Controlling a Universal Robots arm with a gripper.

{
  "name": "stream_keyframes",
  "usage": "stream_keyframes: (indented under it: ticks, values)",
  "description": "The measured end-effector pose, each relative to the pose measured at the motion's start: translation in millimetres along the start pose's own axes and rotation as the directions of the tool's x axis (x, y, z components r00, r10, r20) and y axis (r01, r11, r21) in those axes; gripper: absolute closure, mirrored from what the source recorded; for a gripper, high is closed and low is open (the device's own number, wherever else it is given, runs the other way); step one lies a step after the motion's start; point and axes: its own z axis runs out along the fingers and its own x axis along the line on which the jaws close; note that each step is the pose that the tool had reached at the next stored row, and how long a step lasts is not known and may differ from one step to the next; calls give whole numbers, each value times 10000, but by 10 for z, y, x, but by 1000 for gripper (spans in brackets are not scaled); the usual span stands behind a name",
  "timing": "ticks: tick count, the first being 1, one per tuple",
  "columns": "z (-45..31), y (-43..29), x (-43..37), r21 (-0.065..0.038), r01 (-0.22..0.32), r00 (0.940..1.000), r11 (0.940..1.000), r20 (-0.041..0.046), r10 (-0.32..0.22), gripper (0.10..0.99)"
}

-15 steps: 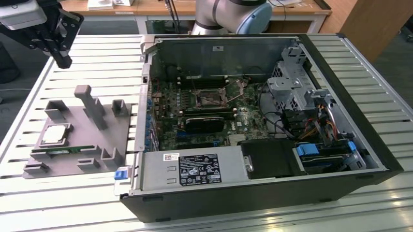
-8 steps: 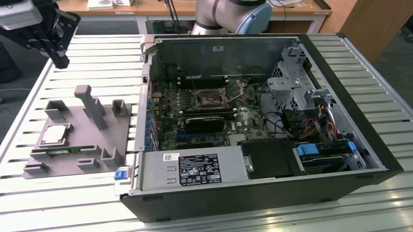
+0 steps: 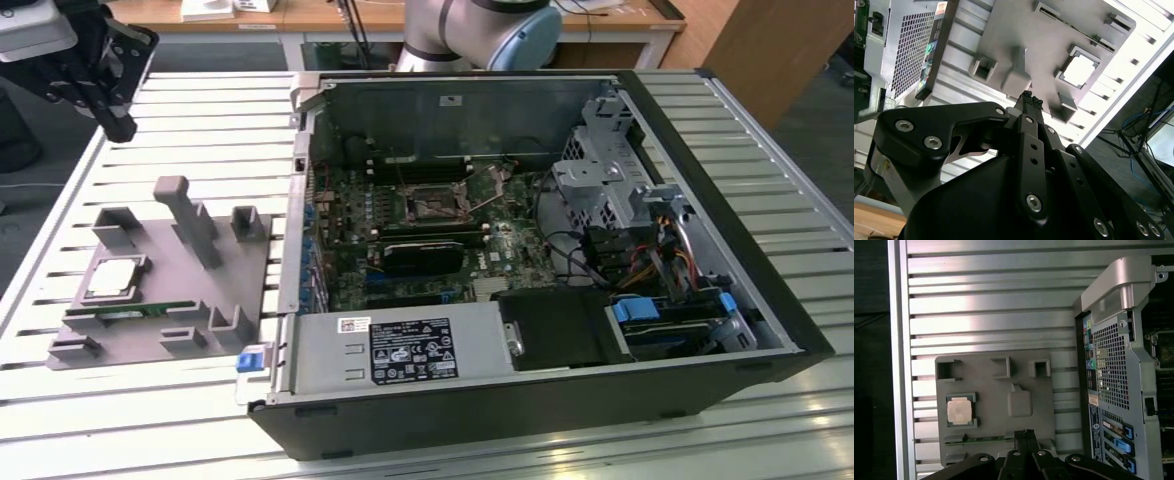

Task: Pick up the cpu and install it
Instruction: 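Reach for the cpu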

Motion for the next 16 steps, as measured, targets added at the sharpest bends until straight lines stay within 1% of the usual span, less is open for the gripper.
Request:
stream_keyframes:
  ticks: [16]
  values:
    - [-2,-9,119,0,0,10000,10000,0,0,980]
